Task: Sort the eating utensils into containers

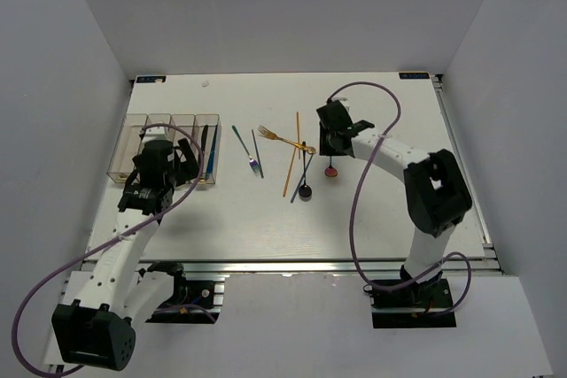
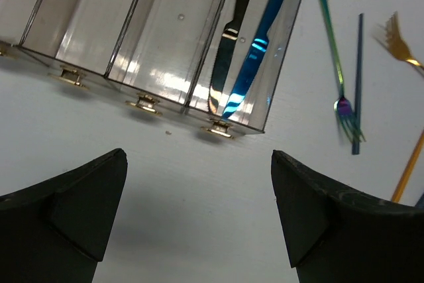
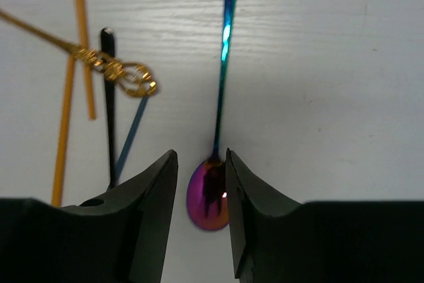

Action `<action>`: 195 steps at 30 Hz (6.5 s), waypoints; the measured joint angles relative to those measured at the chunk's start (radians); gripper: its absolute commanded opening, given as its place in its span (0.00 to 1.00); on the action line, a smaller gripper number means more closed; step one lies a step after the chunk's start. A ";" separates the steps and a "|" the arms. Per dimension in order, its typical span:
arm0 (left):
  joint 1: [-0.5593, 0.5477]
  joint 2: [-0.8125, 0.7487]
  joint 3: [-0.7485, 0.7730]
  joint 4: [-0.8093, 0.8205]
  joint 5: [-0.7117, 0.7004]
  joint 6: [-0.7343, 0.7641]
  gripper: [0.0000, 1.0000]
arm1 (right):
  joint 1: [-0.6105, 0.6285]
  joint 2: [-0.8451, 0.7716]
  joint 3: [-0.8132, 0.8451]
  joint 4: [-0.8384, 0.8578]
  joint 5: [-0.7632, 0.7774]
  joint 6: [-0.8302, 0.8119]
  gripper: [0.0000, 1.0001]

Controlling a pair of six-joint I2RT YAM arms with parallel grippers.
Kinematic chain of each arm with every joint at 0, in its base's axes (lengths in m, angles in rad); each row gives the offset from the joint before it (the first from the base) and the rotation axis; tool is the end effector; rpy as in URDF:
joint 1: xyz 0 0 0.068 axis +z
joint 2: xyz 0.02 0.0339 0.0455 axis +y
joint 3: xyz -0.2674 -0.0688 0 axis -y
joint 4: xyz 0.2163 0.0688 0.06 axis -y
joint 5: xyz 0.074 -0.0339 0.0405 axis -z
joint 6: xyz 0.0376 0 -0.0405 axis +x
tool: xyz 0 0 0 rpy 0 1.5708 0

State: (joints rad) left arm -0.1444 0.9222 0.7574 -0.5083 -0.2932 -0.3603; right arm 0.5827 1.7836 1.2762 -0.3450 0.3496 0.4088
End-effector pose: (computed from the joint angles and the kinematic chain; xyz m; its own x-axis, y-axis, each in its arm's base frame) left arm 0.1675 -0.0134 0.2817 -0.5470 -0.2615 -0.7952 -0.2979 0.9486 -0.1071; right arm 0.3132 0.1910 0.2399 -0.7075 -0.0190 -0.7064 -0.0518 0.9983 0.0250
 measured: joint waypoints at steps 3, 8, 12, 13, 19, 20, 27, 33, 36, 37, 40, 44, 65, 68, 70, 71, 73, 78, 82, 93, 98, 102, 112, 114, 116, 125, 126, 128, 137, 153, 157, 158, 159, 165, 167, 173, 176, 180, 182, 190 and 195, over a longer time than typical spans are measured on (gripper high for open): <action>-0.009 -0.042 -0.001 0.011 0.013 0.000 0.98 | -0.051 0.106 0.078 -0.037 -0.015 -0.017 0.40; -0.015 -0.052 -0.001 0.032 0.047 0.000 0.98 | -0.074 0.230 0.174 -0.080 -0.039 -0.052 0.33; -0.015 -0.033 -0.001 0.031 0.071 0.000 0.98 | -0.085 0.323 0.268 -0.121 -0.066 -0.078 0.18; -0.015 -0.032 -0.001 0.031 0.073 0.000 0.98 | -0.089 0.333 0.282 -0.125 -0.076 -0.077 0.18; -0.016 -0.033 -0.001 0.031 0.074 0.000 0.98 | -0.098 0.318 0.252 -0.122 -0.076 -0.064 0.20; -0.016 -0.033 -0.001 0.031 0.074 0.000 0.98 | -0.098 0.311 0.238 -0.116 -0.072 -0.060 0.17; -0.016 -0.033 -0.001 0.031 0.077 0.000 0.98 | -0.098 0.273 0.167 -0.063 -0.073 -0.050 0.00; -0.016 -0.033 -0.001 0.031 0.091 0.000 0.98 | -0.100 0.214 0.081 -0.007 -0.119 -0.053 0.00; -0.016 -0.033 -0.001 0.037 0.147 -0.013 0.98 | -0.101 0.153 0.002 -0.005 -0.167 -0.053 0.00; -0.016 -0.033 -0.001 0.044 0.172 -0.026 0.98 | -0.100 0.132 -0.022 -0.006 -0.176 -0.051 0.00; -0.016 -0.042 -0.024 0.109 0.269 -0.080 0.98 | -0.090 0.078 -0.064 -0.027 -0.176 -0.047 0.00; -0.016 -0.069 -0.121 0.246 0.414 -0.191 0.98 | -0.080 -0.019 -0.101 -0.028 -0.172 -0.045 0.00; -0.265 0.176 -0.225 0.861 0.521 -0.563 0.97 | 0.271 -0.282 -0.085 0.105 -0.392 0.010 0.00; -0.265 0.176 -0.225 0.882 0.517 -0.570 0.90 | 0.288 -0.274 -0.062 0.111 -0.415 0.019 0.00; -0.265 0.176 -0.225 0.886 0.515 -0.576 0.83 | 0.298 -0.264 -0.046 0.113 -0.425 0.026 0.00; -0.265 0.177 -0.225 0.886 0.514 -0.576 0.81 | 0.305 -0.259 -0.040 0.116 -0.429 0.027 0.00; -0.265 0.185 -0.224 0.885 0.513 -0.576 0.78 | 0.321 -0.256 -0.034 0.119 -0.441 0.031 0.00; -0.265 0.217 -0.223 0.890 0.515 -0.591 0.04 | 0.352 -0.230 0.005 0.126 -0.473 0.036 0.00; -0.267 0.222 -0.200 0.891 0.527 -0.574 0.00 | 0.360 -0.206 0.010 0.149 -0.491 0.047 0.64; -0.233 0.444 0.428 0.211 0.137 -0.088 0.00 | 0.209 -0.396 -0.140 0.159 -0.337 0.008 0.89; -0.103 0.608 0.613 0.062 0.047 0.158 0.00 | 0.076 -0.509 -0.253 0.161 -0.327 -0.011 0.89; -0.014 0.727 0.652 0.055 0.016 0.302 0.00 | 0.066 -0.553 -0.329 0.161 -0.362 -0.040 0.89; 0.089 0.913 0.714 0.106 0.020 0.465 0.00 | 0.066 -0.592 -0.411 0.164 -0.441 -0.091 0.89; 0.096 0.925 0.714 0.139 0.017 0.478 0.00 | 0.066 -0.594 -0.415 0.167 -0.456 -0.095 0.89; 0.097 0.937 0.714 0.169 0.012 0.489 0.00 | 0.066 -0.594 -0.415 0.168 -0.464 -0.099 0.89; 0.097 0.948 0.629 0.259 -0.055 0.526 0.24 | 0.066 -0.597 -0.415 0.177 -0.470 -0.103 0.89; 0.097 0.948 0.618 0.262 -0.067 0.526 0.31 | 0.066 -0.597 -0.415 0.179 -0.470 -0.103 0.89; 0.097 0.948 0.603 0.266 -0.086 0.526 0.44 | 0.066 -0.597 -0.415 0.179 -0.468 -0.103 0.89; 0.097 0.855 0.591 0.270 -0.125 0.475 0.98 | 0.066 -0.552 -0.382 0.171 -0.451 -0.098 0.89; 0.098 -0.043 0.225 0.174 -0.087 0.059 0.98 | 0.056 -0.209 -0.142 0.084 -0.297 0.012 0.56; 0.096 -0.127 0.018 0.136 -0.044 0.029 0.98 | 0.076 -0.050 0.004 0.044 -0.183 -0.002 0.39; 0.093 -0.133 -0.011 0.116 -0.035 0.026 0.98 | 0.079 -0.031 0.004 0.036 -0.164 0.000 0.38; 0.089 -0.136 -0.029 0.098 -0.031 0.021 0.98 | 0.081 -0.009 0.004 0.015 -0.148 0.002 0.38; 0.017 -0.180 -0.048 0.089 -0.005 0.018 0.98 | 0.110 0.108 0.056 -0.079 -0.082 0.004 0.37; 0.006 -0.176 -0.047 0.091 0.002 0.019 0.98 | 0.132 0.143 0.088 -0.090 -0.070 0.006 0.33; -0.010 -0.166 -0.047 0.090 0.021 0.019 0.98 | 0.175 0.189 0.115 -0.105 -0.044 0.023 0.27; -0.012 -0.164 -0.047 0.090 0.025 0.019 0.98 | 0.177 0.198 0.115 -0.110 -0.031 0.030 0.26; -0.016 -0.164 -0.047 0.090 0.028 0.019 0.98 | 0.176 0.200 0.115 -0.111 -0.012 0.032 0.24; -0.016 -0.163 -0.047 0.090 0.029 0.019 0.98 | 0.176 0.200 0.115 -0.109 -0.011 0.032 0.23; -0.019 -0.154 -0.047 0.090 0.031 0.020 0.98 | 0.176 0.213 0.115 -0.088 -0.020 0.033 0.19; -0.023 -0.148 -0.047 0.090 0.031 0.021 0.98 | 0.176 0.217 0.109 -0.075 -0.021 0.034 0.15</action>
State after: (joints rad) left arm -0.1669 0.7746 0.7105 -0.4183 -0.2619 -0.3389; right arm 0.7586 2.0010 1.3849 -0.4202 0.3286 0.4423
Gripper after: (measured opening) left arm 0.982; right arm 0.162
